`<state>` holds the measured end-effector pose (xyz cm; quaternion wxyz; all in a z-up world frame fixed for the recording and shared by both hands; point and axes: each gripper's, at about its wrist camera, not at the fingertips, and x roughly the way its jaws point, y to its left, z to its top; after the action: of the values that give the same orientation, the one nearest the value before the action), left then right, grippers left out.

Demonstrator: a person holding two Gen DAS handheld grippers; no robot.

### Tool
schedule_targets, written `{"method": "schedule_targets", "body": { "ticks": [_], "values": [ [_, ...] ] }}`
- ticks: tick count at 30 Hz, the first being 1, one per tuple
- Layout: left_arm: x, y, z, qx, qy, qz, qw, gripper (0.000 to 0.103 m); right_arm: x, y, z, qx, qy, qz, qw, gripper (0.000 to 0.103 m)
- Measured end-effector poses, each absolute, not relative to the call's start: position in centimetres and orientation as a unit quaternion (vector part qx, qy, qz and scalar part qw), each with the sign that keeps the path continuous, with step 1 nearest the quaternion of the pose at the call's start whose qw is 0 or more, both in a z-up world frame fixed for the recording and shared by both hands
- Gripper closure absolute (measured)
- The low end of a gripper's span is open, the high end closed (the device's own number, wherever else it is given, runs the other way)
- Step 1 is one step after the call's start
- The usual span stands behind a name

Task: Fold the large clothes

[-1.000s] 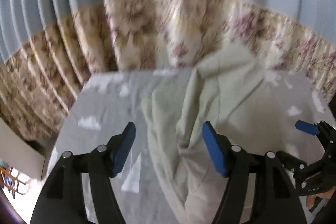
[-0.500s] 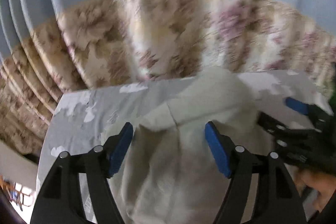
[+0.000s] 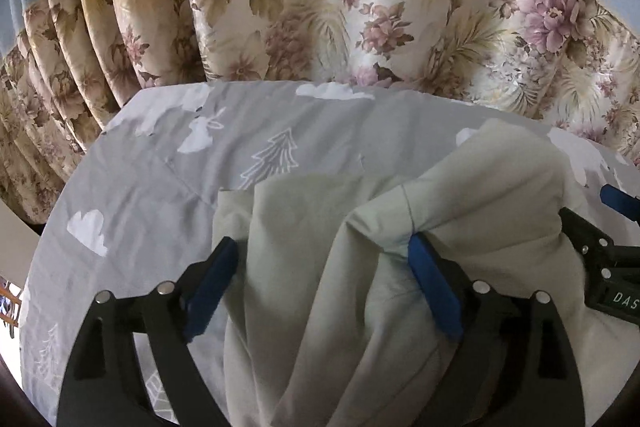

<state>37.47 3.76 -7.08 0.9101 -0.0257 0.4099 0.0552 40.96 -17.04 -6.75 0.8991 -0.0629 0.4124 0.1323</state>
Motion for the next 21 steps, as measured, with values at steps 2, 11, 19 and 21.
{"method": "schedule_targets", "body": {
  "ticks": [2,11,19,21],
  "values": [
    [37.4,3.6,-6.8,-0.024,0.407,0.052,0.912,0.015,40.9,-17.3,-6.5,-0.061,0.414,0.131,0.899,0.003],
    [31.3,4.4,-3.8,-0.065,0.383,0.013,0.921,0.017,31.5,-20.6,-1.6,-0.005,0.364,0.193,0.911,0.003],
    [22.8,3.8,-3.2,-0.091,0.371,-0.054,0.923,0.017,23.6,-21.6,-3.0,-0.013,0.367,0.217,0.904,0.003],
    [22.1,3.1,-3.9,-0.068,0.374,-0.044,0.924,0.017,23.1,-21.0,-3.9,-0.032,0.376,0.206,0.903,0.003]
  ]
}}
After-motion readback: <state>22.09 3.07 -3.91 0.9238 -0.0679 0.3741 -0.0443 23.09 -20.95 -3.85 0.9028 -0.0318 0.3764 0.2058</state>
